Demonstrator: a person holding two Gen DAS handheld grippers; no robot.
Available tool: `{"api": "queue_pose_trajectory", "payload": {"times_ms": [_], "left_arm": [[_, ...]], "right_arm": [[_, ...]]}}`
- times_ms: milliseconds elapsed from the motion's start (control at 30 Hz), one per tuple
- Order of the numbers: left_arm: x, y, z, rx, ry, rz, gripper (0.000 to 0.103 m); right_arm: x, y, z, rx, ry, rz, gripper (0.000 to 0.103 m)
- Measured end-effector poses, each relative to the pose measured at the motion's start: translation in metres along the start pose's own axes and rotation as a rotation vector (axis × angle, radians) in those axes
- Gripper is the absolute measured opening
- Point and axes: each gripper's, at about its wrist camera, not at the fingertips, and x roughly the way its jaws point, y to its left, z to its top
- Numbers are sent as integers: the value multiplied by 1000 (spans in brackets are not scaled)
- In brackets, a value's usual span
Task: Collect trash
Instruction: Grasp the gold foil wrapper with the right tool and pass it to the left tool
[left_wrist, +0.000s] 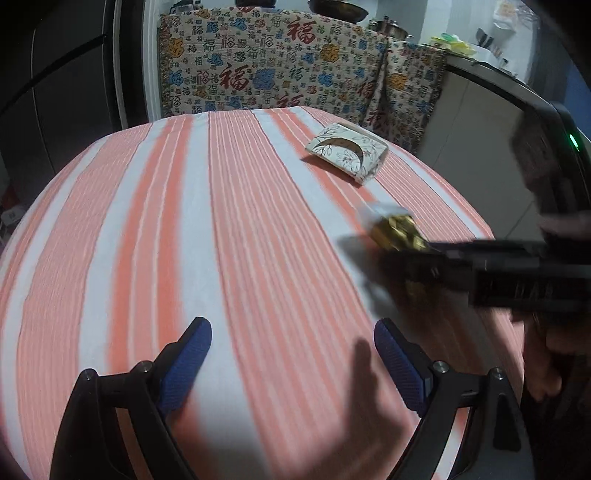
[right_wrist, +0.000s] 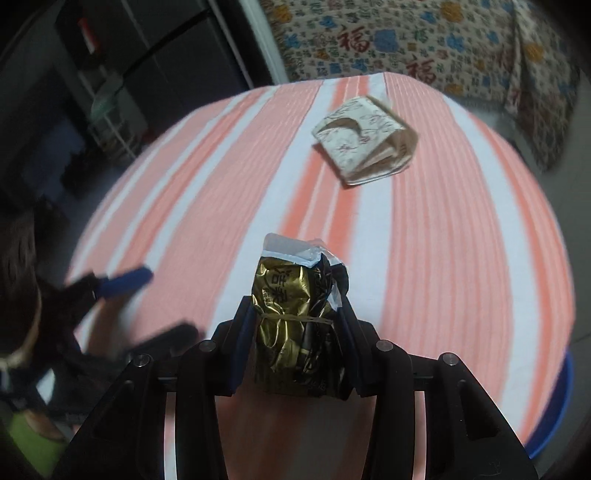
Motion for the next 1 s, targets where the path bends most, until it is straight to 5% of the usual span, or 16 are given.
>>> {"api": "queue_pose_trajectory", "payload": {"times_ms": [33, 100, 367, 433, 533, 567, 800, 833, 867, 900, 1000], "left_arm": [[-5, 1, -5, 10, 0, -4, 92], [-14, 0, -12, 25, 5, -20, 92], [-8, -30, 23, -83, -28, -120, 92], [5, -44, 39, -111, -19, -93, 92], [28, -57, 54, -144, 15, 84, 92], [33, -56, 55, -152, 24, 120, 92], [49, -48, 47, -139, 32, 152, 91], [48, -48, 47, -132, 22, 153, 80], [46, -48, 45, -117, 11, 154, 55], [43, -46, 44, -94, 5, 163, 45], [38, -37, 41, -49, 10, 126, 35]], "right_arm": [[1, 3, 3, 2, -8, 91, 53], [-4, 4, 5, 28, -36, 176, 90], [-43, -36, -19, 23, -155, -27, 91], [-48, -41, -29, 28, -177, -50, 91], [-57, -60, -39, 104, -207, -142, 86], [-61, -74, -40, 156, -220, -114, 89], [-80, -115, 3, 185, -244, -164, 92], [-74, -110, 12, 148, -229, -156, 93], [-63, -103, 24, 100, -209, -152, 95], [-51, -96, 34, 54, -183, -147, 97], [-14, -81, 62, -10, -130, -151, 97]]}}
